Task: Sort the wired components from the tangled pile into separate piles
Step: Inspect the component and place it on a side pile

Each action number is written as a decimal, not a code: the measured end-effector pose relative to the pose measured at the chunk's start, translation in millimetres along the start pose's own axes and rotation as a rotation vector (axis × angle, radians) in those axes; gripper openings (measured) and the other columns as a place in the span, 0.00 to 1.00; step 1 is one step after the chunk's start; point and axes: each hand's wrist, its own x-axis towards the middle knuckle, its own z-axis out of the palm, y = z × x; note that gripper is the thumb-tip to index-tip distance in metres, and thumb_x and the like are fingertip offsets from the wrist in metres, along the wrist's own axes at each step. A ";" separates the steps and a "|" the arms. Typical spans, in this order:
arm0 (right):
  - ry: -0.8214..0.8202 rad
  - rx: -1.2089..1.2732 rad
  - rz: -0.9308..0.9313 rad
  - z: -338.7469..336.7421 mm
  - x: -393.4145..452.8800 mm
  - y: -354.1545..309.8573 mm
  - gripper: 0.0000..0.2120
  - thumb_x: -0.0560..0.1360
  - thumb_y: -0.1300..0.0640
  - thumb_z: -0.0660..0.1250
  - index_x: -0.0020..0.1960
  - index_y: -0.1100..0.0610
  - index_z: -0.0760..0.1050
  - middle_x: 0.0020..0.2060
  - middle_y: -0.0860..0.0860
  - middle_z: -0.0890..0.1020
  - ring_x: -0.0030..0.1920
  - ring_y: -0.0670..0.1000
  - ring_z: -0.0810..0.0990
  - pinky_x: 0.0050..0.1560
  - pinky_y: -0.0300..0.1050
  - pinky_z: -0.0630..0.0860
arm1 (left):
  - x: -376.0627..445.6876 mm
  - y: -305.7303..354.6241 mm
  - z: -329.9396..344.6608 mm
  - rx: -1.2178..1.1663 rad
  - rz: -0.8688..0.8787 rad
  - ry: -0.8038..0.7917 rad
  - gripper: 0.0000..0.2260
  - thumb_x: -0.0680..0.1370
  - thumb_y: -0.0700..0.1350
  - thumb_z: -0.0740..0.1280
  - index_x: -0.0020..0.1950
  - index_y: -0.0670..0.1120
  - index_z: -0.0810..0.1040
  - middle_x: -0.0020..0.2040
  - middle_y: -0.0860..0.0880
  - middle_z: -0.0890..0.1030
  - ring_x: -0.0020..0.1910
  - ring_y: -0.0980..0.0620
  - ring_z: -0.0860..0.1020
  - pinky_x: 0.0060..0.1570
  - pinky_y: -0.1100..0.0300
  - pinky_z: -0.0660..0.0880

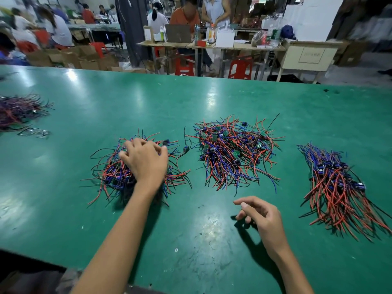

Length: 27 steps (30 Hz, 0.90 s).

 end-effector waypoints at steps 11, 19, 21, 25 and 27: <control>0.008 0.021 -0.014 -0.4 0.8 -0.9 0.12 0.78 0.67 0.68 0.45 0.53 0.86 0.31 0.59 0.82 0.32 0.50 0.79 0.33 0.37 0.74 | 12.5 34.6 49.5 0.226 0.701 -0.547 0.21 0.86 0.52 0.53 0.78 0.48 0.65 0.81 0.47 0.60 0.79 0.49 0.57 0.77 0.44 0.45; 0.017 0.032 -0.022 -1.6 2.7 -0.6 0.12 0.78 0.67 0.68 0.44 0.54 0.86 0.30 0.59 0.82 0.32 0.50 0.80 0.34 0.37 0.73 | 12.4 33.4 55.4 0.515 0.432 -0.620 0.36 0.84 0.62 0.40 0.75 0.34 0.65 0.74 0.37 0.69 0.77 0.39 0.59 0.77 0.44 0.46; 0.016 0.030 -0.017 -1.5 3.0 -0.4 0.12 0.78 0.67 0.68 0.44 0.54 0.86 0.30 0.59 0.82 0.32 0.49 0.80 0.34 0.37 0.73 | 12.8 34.5 52.0 0.458 0.468 -0.579 0.32 0.85 0.60 0.43 0.70 0.37 0.72 0.69 0.38 0.73 0.73 0.40 0.63 0.75 0.43 0.50; 0.016 0.038 -0.015 -0.4 2.5 -1.3 0.11 0.78 0.67 0.68 0.44 0.54 0.86 0.31 0.59 0.82 0.33 0.50 0.81 0.34 0.37 0.73 | 7.1 53.5 53.2 0.116 0.632 -0.485 0.21 0.84 0.59 0.54 0.65 0.47 0.77 0.63 0.47 0.79 0.66 0.47 0.70 0.67 0.46 0.56; 0.022 0.040 -0.009 -0.7 2.0 -1.6 0.11 0.78 0.67 0.68 0.44 0.55 0.86 0.31 0.59 0.82 0.33 0.50 0.81 0.34 0.37 0.73 | 1.6 66.5 54.8 0.013 0.663 -0.493 0.18 0.83 0.60 0.58 0.62 0.50 0.80 0.58 0.50 0.82 0.62 0.48 0.73 0.65 0.48 0.56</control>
